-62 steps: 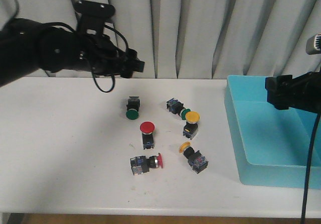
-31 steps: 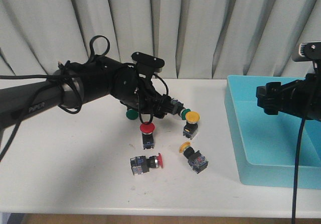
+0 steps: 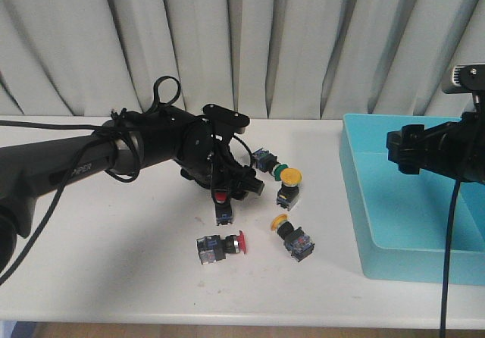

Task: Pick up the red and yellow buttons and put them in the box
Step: 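Move the left gripper down over the red-capped button, then close the left gripper on the red button and lift it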

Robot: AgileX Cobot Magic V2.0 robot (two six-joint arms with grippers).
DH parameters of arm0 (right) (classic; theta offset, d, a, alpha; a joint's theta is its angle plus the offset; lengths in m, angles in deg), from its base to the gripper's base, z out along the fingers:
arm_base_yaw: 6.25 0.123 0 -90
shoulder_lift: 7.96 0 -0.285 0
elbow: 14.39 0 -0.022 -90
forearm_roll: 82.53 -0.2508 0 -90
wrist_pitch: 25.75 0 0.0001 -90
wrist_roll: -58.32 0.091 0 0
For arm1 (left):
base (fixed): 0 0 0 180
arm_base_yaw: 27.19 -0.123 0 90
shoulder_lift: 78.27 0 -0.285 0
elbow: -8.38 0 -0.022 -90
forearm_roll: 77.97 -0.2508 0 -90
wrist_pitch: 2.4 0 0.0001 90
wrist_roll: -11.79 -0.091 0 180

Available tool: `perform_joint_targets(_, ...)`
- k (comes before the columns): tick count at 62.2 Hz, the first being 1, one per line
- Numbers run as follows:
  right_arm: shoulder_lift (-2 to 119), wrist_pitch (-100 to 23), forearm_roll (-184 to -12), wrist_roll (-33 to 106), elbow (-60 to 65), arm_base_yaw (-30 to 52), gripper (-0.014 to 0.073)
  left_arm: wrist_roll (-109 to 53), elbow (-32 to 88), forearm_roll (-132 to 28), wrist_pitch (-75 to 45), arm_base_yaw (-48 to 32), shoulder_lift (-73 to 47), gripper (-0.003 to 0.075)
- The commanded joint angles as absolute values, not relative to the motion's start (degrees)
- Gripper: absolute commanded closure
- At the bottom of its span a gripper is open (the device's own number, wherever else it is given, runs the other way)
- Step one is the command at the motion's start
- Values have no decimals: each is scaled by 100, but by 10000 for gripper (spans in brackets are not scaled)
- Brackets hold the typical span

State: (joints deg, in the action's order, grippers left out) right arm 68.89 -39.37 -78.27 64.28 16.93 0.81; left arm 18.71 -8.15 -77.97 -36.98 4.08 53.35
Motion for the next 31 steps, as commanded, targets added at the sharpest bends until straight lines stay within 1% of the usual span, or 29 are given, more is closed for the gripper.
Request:
perform_joint_targets(1,6775,-3582,-7825,6439,1480,75,0,1929,-998,-7763,-3575,414,5082,166)
perform_joint_targets(23,6775,-3631,-7837,6439,1480,75,0,2241,-998,-7763,-3585,414,5212,257)
perform_joint_targets(31,6775,-3636,-7844,6439,1480,75,0,2250,-998,-7763,-3635,414,5212,326)
